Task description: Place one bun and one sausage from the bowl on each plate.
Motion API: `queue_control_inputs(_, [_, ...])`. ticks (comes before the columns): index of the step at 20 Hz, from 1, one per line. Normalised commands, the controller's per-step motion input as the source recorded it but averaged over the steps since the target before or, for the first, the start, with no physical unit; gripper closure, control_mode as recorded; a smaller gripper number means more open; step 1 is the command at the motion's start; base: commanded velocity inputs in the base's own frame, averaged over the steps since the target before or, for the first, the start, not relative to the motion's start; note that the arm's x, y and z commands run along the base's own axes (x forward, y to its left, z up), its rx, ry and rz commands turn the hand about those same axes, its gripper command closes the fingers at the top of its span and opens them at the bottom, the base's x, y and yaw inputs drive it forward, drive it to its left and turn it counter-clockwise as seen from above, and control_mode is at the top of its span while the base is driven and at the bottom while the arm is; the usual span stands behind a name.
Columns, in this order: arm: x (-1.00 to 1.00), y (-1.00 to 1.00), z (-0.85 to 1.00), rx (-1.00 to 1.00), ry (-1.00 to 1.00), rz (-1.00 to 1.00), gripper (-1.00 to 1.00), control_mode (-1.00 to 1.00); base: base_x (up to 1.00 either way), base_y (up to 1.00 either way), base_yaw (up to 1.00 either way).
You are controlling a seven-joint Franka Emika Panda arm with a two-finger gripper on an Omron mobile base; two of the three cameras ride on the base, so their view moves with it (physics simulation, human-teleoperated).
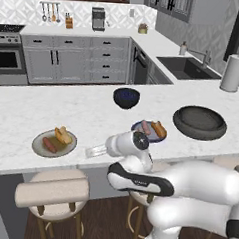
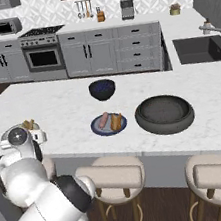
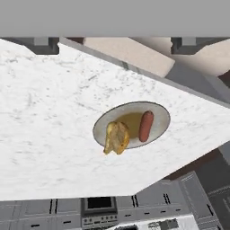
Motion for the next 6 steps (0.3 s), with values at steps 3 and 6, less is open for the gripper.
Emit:
queue_control_inputs(3, [-0.19,-0.76,1.0,0.04,0.0,0.0,-1.0,-1.0,0.0,0.0,0.0])
queue_control_inputs(6, [-0.37,-0.69,0.99,0.0,-0.02,0.0,-1.0,-1.0,0.0,0.0,0.0])
